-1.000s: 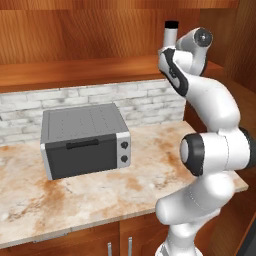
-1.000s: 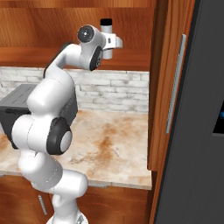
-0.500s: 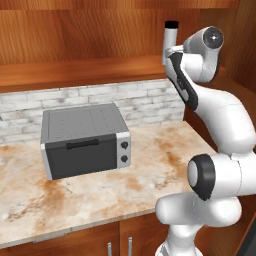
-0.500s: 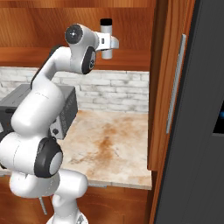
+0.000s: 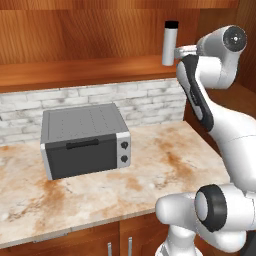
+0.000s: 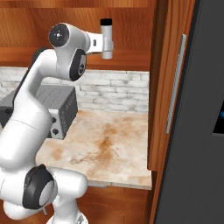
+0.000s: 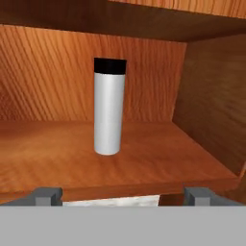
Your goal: Pick the milk, bottled water, water bottle from the counter and place them in the open cabinet.
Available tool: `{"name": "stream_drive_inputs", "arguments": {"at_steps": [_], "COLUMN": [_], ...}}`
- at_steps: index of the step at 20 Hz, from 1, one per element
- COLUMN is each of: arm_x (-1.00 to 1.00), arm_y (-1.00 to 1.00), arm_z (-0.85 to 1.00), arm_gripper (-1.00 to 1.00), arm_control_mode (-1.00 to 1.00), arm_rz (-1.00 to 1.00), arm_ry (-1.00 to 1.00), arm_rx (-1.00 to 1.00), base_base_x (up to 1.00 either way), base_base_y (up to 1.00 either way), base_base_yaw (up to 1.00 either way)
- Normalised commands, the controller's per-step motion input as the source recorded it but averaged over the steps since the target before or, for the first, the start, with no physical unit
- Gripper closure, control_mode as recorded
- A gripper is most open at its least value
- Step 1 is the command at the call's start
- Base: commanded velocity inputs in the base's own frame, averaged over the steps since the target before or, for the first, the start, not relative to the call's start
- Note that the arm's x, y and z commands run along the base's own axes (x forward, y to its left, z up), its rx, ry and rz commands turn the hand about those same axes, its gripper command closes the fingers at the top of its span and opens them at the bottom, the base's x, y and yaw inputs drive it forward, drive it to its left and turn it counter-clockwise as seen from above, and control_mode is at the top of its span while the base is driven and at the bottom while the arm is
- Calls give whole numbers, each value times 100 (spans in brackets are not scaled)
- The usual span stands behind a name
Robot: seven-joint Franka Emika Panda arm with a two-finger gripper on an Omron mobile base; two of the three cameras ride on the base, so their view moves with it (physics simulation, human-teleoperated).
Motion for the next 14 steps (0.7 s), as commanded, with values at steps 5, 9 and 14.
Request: {"name": "stream_drive_inputs", "arguments": {"at_steps": [5,9,14], "arm_x": [-99,-95,-82], "arm_y": [1,0,5], "arm_z": [1,0,0], "arm_gripper": [-100,-100,-100], "arm_control_mode": [-100,-100,-100], "arm_rz": [0,0,0], "arm_ry": [0,0,0], "arm_rx": [4,5,3], "base_base_x": [0,0,0], "base_base_y": [0,0,0], "base_base_yaw": [0,0,0]}}
